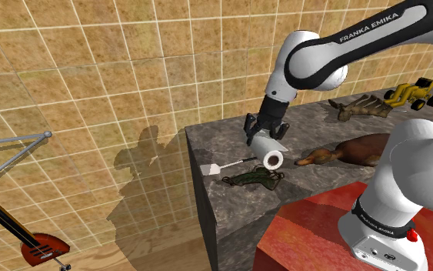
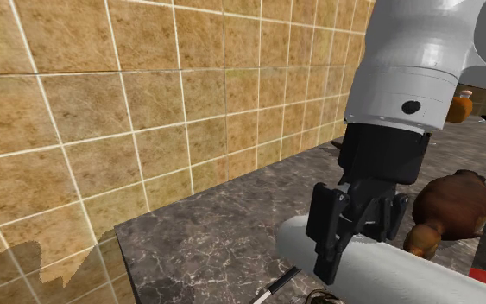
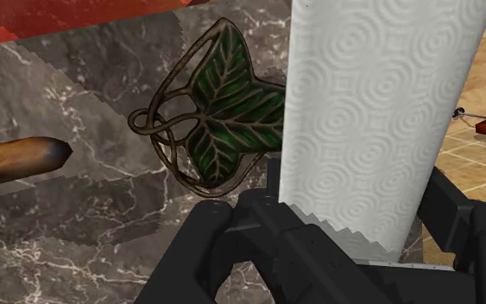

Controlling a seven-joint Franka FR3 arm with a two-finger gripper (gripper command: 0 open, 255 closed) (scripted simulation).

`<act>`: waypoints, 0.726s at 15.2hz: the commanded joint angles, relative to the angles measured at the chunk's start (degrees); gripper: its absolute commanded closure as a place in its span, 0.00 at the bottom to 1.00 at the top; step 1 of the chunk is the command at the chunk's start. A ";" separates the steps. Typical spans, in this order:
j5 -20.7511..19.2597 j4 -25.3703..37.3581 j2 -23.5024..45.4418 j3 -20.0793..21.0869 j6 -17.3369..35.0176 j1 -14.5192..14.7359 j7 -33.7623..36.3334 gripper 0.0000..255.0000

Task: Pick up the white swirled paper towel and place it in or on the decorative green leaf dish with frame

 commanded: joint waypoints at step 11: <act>4.75 -4.92 6.77 -1.15 11.44 3.12 -4.82 1.00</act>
